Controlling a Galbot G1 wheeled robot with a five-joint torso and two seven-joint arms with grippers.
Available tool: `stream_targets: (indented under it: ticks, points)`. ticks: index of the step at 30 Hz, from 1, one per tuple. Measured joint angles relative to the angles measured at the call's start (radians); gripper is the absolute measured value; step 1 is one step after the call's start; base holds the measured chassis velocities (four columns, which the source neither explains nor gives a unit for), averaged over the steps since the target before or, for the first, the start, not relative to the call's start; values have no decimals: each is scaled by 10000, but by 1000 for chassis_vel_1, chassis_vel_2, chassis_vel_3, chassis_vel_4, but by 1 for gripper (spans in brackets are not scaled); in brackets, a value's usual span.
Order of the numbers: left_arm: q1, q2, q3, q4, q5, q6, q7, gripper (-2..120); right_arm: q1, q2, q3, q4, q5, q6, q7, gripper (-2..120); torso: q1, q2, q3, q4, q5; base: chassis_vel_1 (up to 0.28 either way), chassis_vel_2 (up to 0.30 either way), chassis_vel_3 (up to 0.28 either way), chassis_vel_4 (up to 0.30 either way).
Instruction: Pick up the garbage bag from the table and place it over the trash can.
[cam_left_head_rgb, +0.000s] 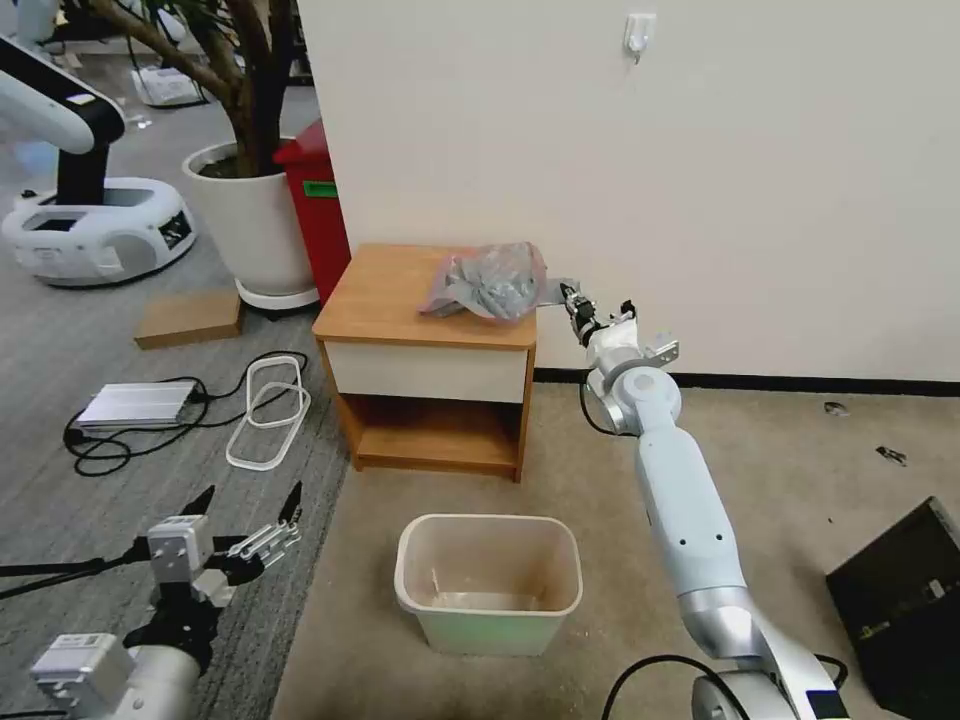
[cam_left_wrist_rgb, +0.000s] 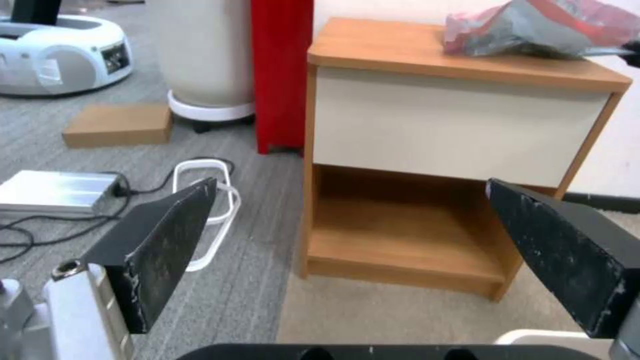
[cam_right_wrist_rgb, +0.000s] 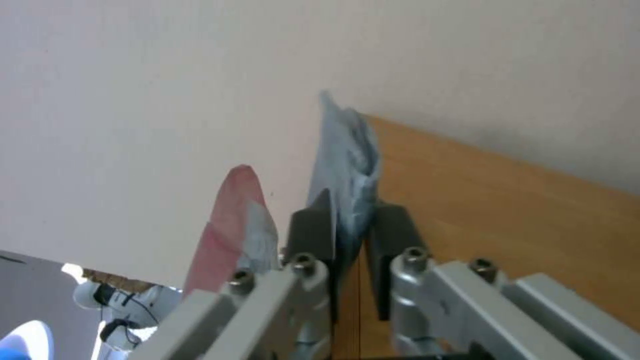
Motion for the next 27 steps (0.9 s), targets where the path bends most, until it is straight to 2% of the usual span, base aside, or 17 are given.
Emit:
stream_targets:
  ticks: [2,4,6,7,8,10,11,13,14,16,17,18,20,21,27]
  points:
    - [-44,-38,53,0,27,27,2,100,-133,-96,-77,306,39,157,155,0,0,0,0,2,0,0,0,0,0]
    - [-49,-44,64,0,29,35,4,100,-367,-211,-177,722,165,238,324,0,0,0,0,2,0,0,0,0,0]
    - [-52,-46,67,1,32,38,5,100,-950,-519,-401,1703,568,278,766,0,0,0,0,0,0,0,0,0,0]
    - [-52,-46,67,1,32,38,5,100,-950,-519,-401,1703,568,278,766,0,0,0,0,0,0,0,0,0,0]
    - [-55,-50,34,1,48,24,4,100,-1466,-747,-597,2643,918,280,1237,0,-1,0,0,-2,0,0,0,0,0]
    - [-55,-50,29,1,51,21,5,100,-1530,-775,-625,2775,963,282,1302,0,-1,0,-1,-3,0,0,0,0,0]
    - [-66,-50,-52,0,84,-36,-21,100,-2223,-998,-915,4089,1247,377,1927,0,0,1,-3,-1,-2,0,0,0,0]
    - [-67,-51,-73,1,92,-53,-35,100,-3076,-1150,-1292,5380,1369,554,2538,0,0,1,-2,-1,0,0,0,0,0]
    - [-67,-51,-73,1,92,-53,-35,100,-3076,-1150,-1292,5380,1369,554,2538,0,0,1,-2,-1,0,0,0,0,0]
    - [-70,-52,-79,1,94,-64,-41,100,-4019,-1313,-1754,6593,1381,884,3122,0,0,0,-2,0,-3,0,0,0,0]
    - [-70,-52,-79,1,94,-64,-41,100,-4019,-1313,-1754,6593,1381,884,3122,0,0,0,-2,0,-3,0,0,0,0]
    - [-70,-52,-79,1,95,-65,-43,100,-4593,-1415,-2043,7259,1379,1083,3451,0,0,0,-3,-1,2,0,0,0,0]
    - [-135,53,-87,2,146,-110,-48,100,-5360,-1568,-2382,8201,1262,1301,3796,0,-1,1,-2,4,-4,0,0,0,0]
    - [-209,181,-103,1,200,-171,-49,100,-5809,-1638,-2593,8632,1041,1399,3920,0,-1,1,-3,-3,-3,0,0,0,0]
    - [-262,278,-109,2,240,-212,-54,100,-7328,-1909,-3316,9405,-253,1658,4153,0,-1,1,-2,0,-1,0,0,0,0]
